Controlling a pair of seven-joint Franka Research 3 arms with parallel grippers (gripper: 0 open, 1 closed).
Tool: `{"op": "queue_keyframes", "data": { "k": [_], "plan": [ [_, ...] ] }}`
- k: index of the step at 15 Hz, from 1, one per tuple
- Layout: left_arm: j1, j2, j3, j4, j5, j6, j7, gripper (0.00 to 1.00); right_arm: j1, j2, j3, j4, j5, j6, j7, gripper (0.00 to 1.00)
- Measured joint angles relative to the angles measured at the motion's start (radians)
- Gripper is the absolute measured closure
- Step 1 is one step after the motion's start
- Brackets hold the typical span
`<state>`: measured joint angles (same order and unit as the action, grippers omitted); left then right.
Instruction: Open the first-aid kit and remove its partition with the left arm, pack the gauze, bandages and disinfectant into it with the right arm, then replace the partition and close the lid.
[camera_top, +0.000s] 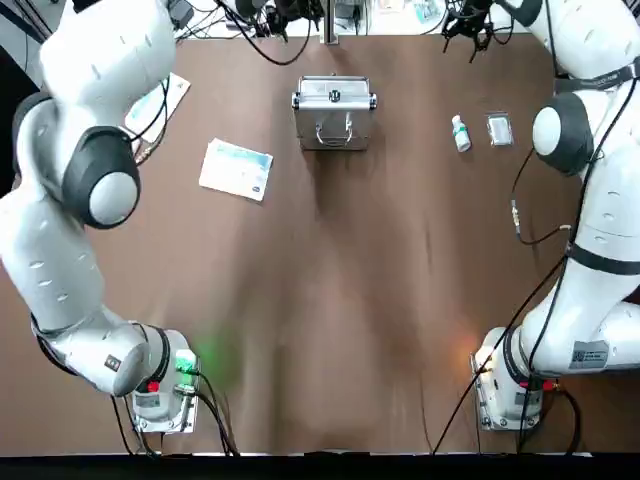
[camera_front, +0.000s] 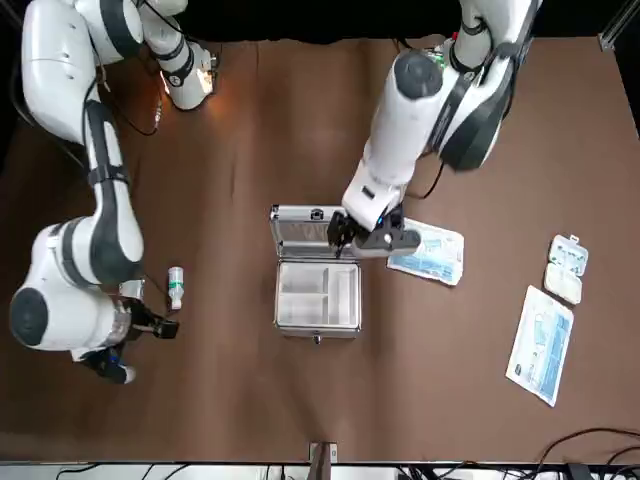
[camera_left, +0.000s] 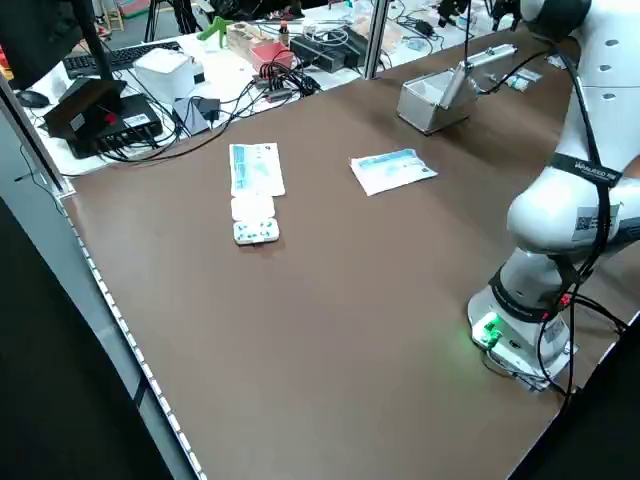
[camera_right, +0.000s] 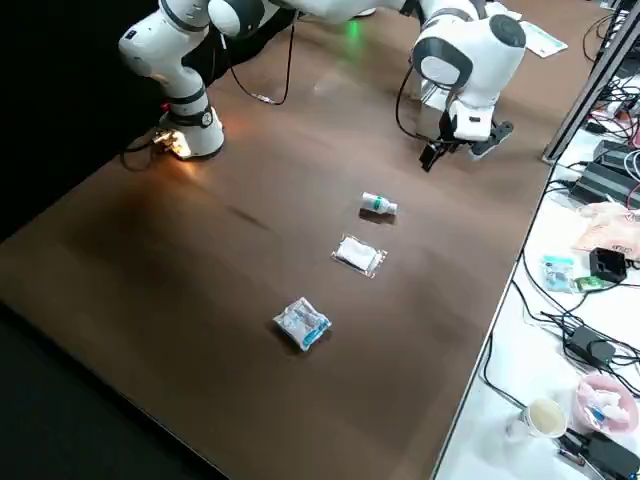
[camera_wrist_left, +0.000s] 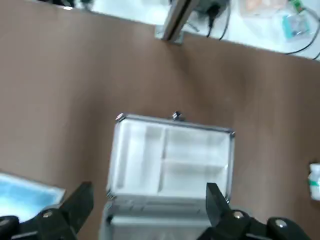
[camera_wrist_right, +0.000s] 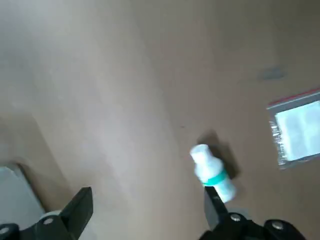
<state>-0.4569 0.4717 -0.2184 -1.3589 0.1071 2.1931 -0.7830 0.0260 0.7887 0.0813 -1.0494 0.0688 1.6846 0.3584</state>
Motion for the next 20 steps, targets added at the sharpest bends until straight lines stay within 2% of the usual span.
{"op": "queue_keyframes", "data": {
  "k": [2, 5, 8, 12, 15, 20],
  "plan": [
    [-0.001, 0.047, -0.001, 0.001, 0.000, 0.082, 0.014, 0.01, -0.030, -0.019, 0.000, -0.058, -0.001, -0.012, -0.095, 0.01],
    [-0.002, 0.101, -0.001, 0.021, 0.001, 0.111, 0.045, 0.01, -0.059, -0.060, -0.001, -0.187, -0.003, 0.013, -0.151, 0.01],
    [-0.003, 0.158, 0.000, 0.046, 0.019, 0.142, 0.060, 0.01, -0.063, -0.085, 0.000, -0.327, -0.004, 0.119, -0.173, 0.01],
    [-0.010, 0.233, 0.003, 0.054, 0.029, 0.198, 0.077, 0.01, -0.063, -0.090, 0.001, -0.488, -0.008, 0.277, -0.296, 0.01],
    [-0.028, 0.266, 0.003, 0.062, 0.035, 0.201, 0.106, 0.01, -0.067, -0.092, -0.001, -0.545, -0.013, 0.311, -0.395, 0.01],
    [-0.054, 0.318, 0.005, 0.065, 0.047, 0.203, 0.123, 0.05, -0.078, -0.103, -0.001, -0.576, -0.014, 0.309, -0.520, 0.02]
  ]
}}
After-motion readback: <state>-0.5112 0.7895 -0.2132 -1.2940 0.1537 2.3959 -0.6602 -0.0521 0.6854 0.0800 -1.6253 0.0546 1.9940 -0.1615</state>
